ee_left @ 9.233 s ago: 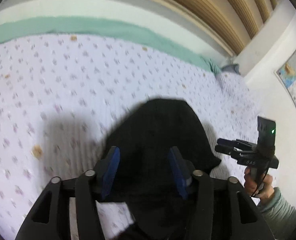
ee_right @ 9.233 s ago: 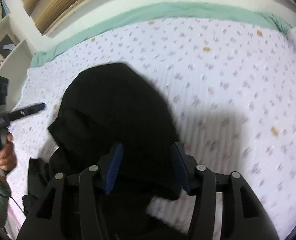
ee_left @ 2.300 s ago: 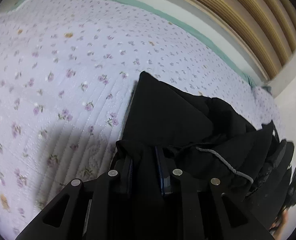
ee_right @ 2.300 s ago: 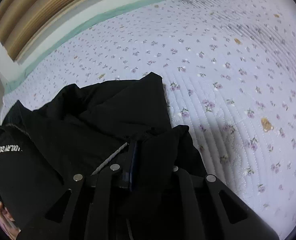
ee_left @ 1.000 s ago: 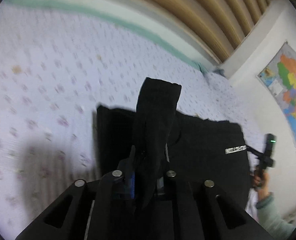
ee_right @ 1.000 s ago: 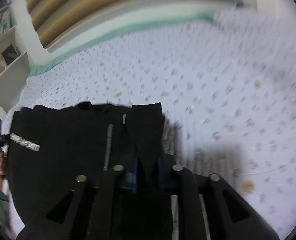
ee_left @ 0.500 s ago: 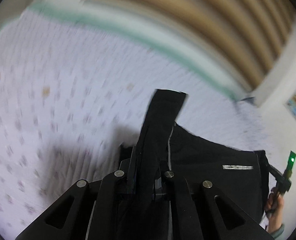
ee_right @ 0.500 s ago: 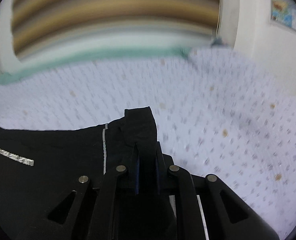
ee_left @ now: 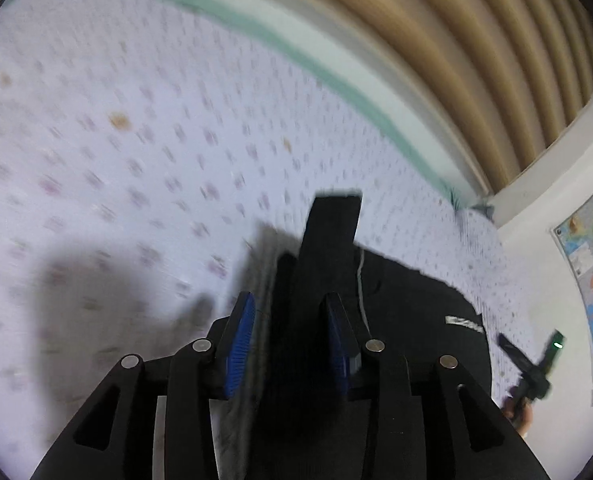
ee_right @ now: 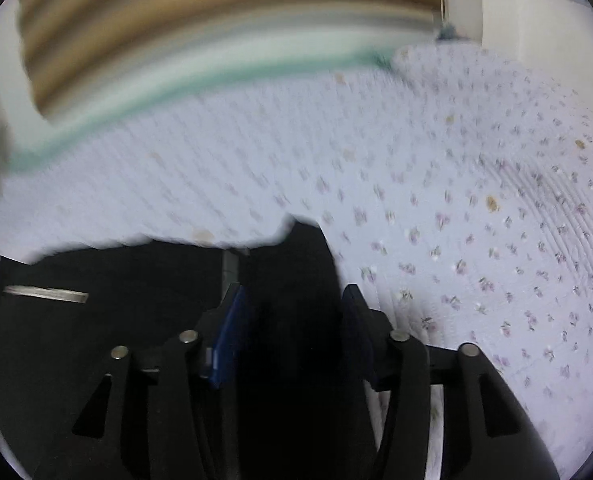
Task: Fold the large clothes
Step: 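Lay the flipped jacket flat and open both grippers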
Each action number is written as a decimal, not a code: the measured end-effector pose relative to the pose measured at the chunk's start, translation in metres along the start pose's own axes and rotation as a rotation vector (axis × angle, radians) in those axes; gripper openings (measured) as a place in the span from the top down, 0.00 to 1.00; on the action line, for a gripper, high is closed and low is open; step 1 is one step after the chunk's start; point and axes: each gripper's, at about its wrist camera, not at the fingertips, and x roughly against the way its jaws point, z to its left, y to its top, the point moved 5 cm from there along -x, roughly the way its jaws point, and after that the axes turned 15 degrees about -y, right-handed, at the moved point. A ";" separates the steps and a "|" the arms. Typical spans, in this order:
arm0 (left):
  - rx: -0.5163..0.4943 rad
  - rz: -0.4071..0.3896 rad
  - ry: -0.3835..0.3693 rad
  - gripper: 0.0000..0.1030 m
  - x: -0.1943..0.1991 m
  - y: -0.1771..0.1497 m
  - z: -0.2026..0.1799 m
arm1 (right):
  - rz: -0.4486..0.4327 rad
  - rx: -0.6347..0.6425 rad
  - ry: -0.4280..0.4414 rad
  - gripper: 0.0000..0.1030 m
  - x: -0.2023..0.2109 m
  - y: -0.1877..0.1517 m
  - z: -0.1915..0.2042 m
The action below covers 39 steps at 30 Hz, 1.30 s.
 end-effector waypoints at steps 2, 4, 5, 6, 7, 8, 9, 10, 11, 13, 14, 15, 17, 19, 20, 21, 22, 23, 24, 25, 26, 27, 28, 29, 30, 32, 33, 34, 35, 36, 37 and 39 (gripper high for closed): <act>-0.073 -0.016 0.032 0.64 0.022 0.000 -0.023 | -0.054 0.011 0.035 0.47 0.032 0.007 0.005; -0.173 -0.001 0.066 0.63 0.035 -0.009 -0.060 | -0.065 0.063 0.061 0.47 0.066 0.005 0.020; -0.220 0.019 0.081 0.62 0.035 -0.017 -0.080 | -0.058 0.095 0.078 0.47 0.081 0.002 0.030; -0.253 0.036 0.081 0.60 0.035 -0.025 -0.095 | -0.040 0.127 0.097 0.47 0.095 -0.004 0.043; -0.287 0.059 0.063 0.59 0.035 -0.038 -0.114 | -0.019 0.153 0.109 0.47 0.106 -0.011 0.056; -0.309 0.077 0.040 0.59 0.032 -0.047 -0.127 | -0.007 0.167 0.114 0.47 0.113 -0.016 0.065; -0.333 0.100 0.013 0.59 0.026 -0.061 -0.144 | 0.015 0.197 0.123 0.47 0.120 -0.024 0.079; -0.344 0.117 0.004 0.58 0.019 -0.074 -0.156 | 0.028 0.209 0.125 0.47 0.124 -0.031 0.087; -0.348 0.141 0.013 0.58 0.010 -0.086 -0.163 | 0.045 0.224 0.129 0.47 0.126 -0.039 0.097; -0.358 0.203 0.052 0.58 -0.019 -0.112 -0.171 | 0.087 0.259 0.120 0.47 0.120 -0.056 0.114; -0.374 0.231 0.066 0.58 -0.037 -0.124 -0.173 | 0.106 0.277 0.105 0.47 0.115 -0.065 0.122; -0.377 0.254 0.082 0.58 -0.048 -0.132 -0.169 | 0.124 0.304 0.083 0.47 0.107 -0.076 0.130; -0.350 0.325 0.151 0.59 -0.078 -0.151 -0.152 | 0.171 0.357 0.044 0.47 0.088 -0.097 0.143; -0.333 0.325 0.169 0.59 -0.090 -0.157 -0.133 | 0.189 0.396 0.023 0.44 0.072 -0.112 0.148; -0.311 0.319 0.162 0.59 -0.092 -0.156 -0.126 | 0.193 0.410 0.013 0.42 0.065 -0.118 0.149; -0.282 0.308 0.150 0.59 -0.093 -0.155 -0.121 | 0.204 0.404 0.013 0.40 0.059 -0.122 0.148; -0.277 0.296 0.147 0.59 -0.092 -0.154 -0.119 | 0.217 0.391 0.022 0.39 0.055 -0.124 0.147; -0.293 0.290 0.155 0.59 -0.091 -0.156 -0.119 | 0.220 0.391 0.028 0.39 0.054 -0.126 0.147; -0.317 0.286 0.166 0.59 -0.090 -0.158 -0.122 | 0.218 0.395 0.032 0.39 0.053 -0.127 0.147; -0.345 0.280 0.177 0.59 -0.087 -0.160 -0.126 | 0.218 0.395 0.033 0.39 0.053 -0.128 0.147; -0.367 0.280 0.183 0.59 -0.084 -0.161 -0.132 | 0.218 0.402 0.032 0.39 0.055 -0.129 0.147; -0.374 0.284 0.181 0.59 -0.080 -0.159 -0.136 | 0.215 0.414 0.034 0.39 0.059 -0.127 0.147; -0.371 0.289 0.162 0.59 -0.076 -0.154 -0.142 | 0.208 0.420 0.040 0.38 0.063 -0.123 0.147; -0.364 0.288 0.123 0.58 -0.072 -0.145 -0.149 | 0.197 0.423 0.053 0.38 0.069 -0.117 0.147; -0.362 0.280 0.097 0.58 -0.069 -0.138 -0.156 | 0.182 0.410 0.074 0.38 0.075 -0.108 0.146; -0.374 0.243 0.097 0.58 -0.067 -0.112 -0.167 | 0.149 0.363 0.085 0.38 0.080 -0.083 0.144; -0.370 0.236 0.106 0.52 -0.070 -0.101 -0.169 | 0.145 0.352 0.075 0.38 0.078 -0.075 0.145; -0.344 0.242 0.109 0.48 -0.078 -0.089 -0.166 | 0.154 0.335 0.070 0.38 0.070 -0.065 0.147; -0.311 0.249 0.112 0.48 -0.086 -0.079 -0.162 | 0.174 0.315 0.083 0.38 0.060 -0.058 0.149; -0.260 0.260 0.118 0.48 -0.098 -0.071 -0.152 | 0.193 0.293 0.092 0.38 0.049 -0.054 0.149; -0.220 0.286 0.123 0.48 -0.112 -0.068 -0.142 | 0.213 0.270 0.088 0.38 0.037 -0.050 0.149; -0.164 0.360 0.173 0.48 -0.137 -0.072 -0.118 | 0.277 0.262 0.073 0.36 0.002 -0.052 0.147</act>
